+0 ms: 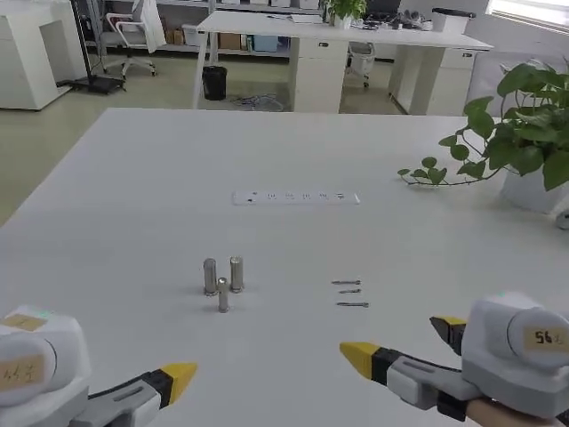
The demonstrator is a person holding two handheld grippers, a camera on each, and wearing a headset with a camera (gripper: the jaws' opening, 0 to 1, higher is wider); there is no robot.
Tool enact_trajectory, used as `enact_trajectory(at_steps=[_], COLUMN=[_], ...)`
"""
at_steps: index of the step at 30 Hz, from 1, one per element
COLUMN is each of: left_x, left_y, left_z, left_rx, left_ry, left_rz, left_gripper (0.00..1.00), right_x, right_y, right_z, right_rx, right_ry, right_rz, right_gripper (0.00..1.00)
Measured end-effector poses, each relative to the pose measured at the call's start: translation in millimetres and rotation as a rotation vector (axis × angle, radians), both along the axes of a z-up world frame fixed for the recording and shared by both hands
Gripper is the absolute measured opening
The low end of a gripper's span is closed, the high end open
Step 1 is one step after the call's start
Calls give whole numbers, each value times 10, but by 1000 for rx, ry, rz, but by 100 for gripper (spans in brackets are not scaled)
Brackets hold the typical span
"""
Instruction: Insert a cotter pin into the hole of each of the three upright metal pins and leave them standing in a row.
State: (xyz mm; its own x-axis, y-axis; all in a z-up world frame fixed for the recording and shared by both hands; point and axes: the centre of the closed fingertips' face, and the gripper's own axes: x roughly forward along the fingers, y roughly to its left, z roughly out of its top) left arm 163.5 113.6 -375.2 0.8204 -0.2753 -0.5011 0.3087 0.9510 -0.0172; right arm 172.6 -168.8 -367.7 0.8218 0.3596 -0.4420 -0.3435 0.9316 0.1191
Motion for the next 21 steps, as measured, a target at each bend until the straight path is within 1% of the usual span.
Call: enact_trajectory(at_steps=[3, 6, 10, 16, 21], left_x=[-6, 0, 2, 7, 17], left_y=[7, 15, 21, 69, 69], left_z=[-18, 9, 40, 49, 83], left_rx=[14, 29, 21, 25, 27], left_ry=[17, 6, -3, -6, -17], left_rz=[-3, -2, 0, 7, 11], left_gripper=[82, 81, 81, 81, 81], right_x=[32, 42, 47, 35, 25], right_y=[-28, -16, -20, -16, -36], right_z=[34, 31, 49, 34, 8], right_rx=[26, 34, 9, 10, 12], right_ry=[-20, -14, -20, -13, -4], right_rz=[-20, -15, -9, -9, -14], right_gripper=[79, 78, 78, 78, 78])
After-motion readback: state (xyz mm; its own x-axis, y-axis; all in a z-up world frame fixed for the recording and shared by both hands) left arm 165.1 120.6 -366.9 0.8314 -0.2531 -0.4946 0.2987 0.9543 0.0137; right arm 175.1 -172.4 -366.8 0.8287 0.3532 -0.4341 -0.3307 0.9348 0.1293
